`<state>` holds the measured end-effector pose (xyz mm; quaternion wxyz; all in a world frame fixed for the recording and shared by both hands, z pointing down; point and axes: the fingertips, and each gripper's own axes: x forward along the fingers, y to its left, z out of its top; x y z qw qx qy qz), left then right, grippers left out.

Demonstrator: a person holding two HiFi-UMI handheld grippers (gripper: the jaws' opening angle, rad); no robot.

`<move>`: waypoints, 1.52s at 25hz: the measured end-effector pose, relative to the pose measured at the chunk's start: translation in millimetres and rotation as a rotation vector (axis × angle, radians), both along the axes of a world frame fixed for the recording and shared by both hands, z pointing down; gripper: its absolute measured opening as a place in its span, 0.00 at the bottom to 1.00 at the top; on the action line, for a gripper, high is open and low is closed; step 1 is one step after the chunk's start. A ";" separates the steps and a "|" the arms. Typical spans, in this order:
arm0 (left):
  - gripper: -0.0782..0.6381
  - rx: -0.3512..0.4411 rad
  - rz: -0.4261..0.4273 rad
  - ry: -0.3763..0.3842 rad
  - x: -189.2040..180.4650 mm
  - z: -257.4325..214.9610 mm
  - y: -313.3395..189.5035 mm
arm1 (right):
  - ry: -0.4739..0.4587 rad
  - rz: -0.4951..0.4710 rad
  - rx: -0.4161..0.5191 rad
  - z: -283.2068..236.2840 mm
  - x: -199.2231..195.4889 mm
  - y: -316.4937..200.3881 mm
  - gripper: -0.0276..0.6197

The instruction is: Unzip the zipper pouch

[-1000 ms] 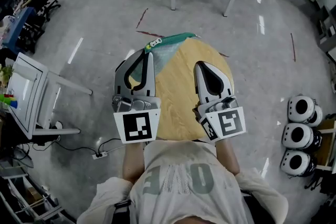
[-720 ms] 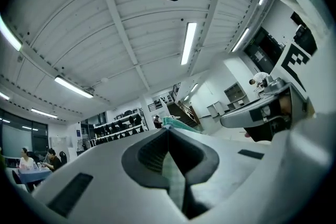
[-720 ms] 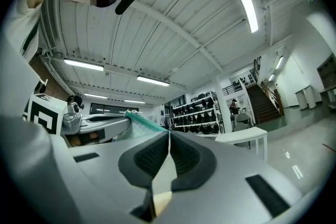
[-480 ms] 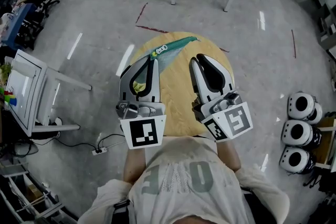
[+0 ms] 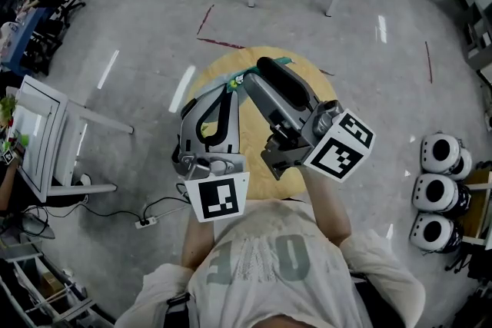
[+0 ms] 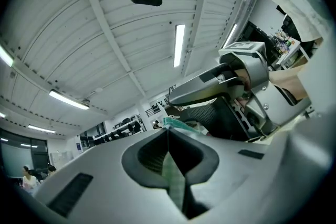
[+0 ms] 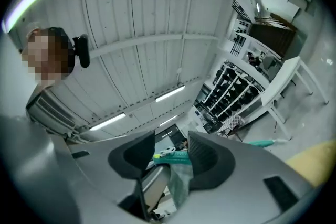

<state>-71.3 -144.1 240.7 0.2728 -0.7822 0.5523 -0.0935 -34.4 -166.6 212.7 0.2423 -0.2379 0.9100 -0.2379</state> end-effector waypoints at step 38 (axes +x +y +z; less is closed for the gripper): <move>0.15 -0.020 0.086 0.275 -9.5 -11.6 25.1 | -0.050 0.283 -0.216 75.5 70.7 -32.0 0.09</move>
